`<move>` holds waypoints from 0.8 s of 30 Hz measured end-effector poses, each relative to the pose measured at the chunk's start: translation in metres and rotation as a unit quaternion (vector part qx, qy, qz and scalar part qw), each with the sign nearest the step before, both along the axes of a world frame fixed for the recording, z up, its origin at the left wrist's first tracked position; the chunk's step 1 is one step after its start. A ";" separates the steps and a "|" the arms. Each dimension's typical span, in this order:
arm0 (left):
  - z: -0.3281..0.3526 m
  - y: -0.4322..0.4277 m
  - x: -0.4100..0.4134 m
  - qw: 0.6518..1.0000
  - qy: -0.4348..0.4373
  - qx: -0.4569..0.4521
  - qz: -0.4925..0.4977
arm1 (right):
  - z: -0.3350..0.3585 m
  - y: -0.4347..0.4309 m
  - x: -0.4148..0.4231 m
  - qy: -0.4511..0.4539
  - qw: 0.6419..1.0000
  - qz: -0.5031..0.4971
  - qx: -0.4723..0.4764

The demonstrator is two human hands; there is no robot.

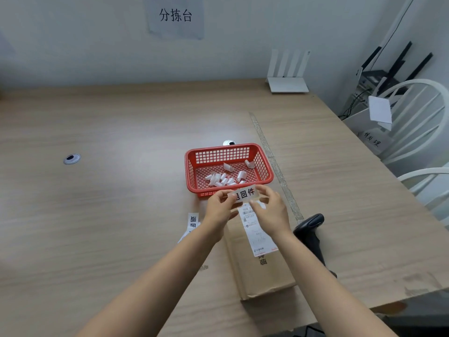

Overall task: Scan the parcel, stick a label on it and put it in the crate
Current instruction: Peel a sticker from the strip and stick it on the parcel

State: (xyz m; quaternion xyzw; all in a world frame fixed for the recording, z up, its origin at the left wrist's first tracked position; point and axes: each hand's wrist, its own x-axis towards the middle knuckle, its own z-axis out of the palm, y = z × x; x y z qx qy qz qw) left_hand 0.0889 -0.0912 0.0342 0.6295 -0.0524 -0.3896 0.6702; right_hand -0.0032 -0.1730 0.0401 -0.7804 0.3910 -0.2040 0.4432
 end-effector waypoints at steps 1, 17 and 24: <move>-0.001 0.000 0.001 1.000 -0.004 0.006 -0.003 | 0.000 -0.005 0.000 -0.013 1.000 -0.010 0.022; -0.023 -0.031 0.018 0.955 -0.221 0.198 -0.021 | -0.025 -0.051 0.021 0.030 0.998 -0.055 0.022; -0.030 -0.041 0.016 0.913 -0.287 0.288 -0.037 | -0.046 -0.054 0.029 0.083 0.994 -0.066 -0.007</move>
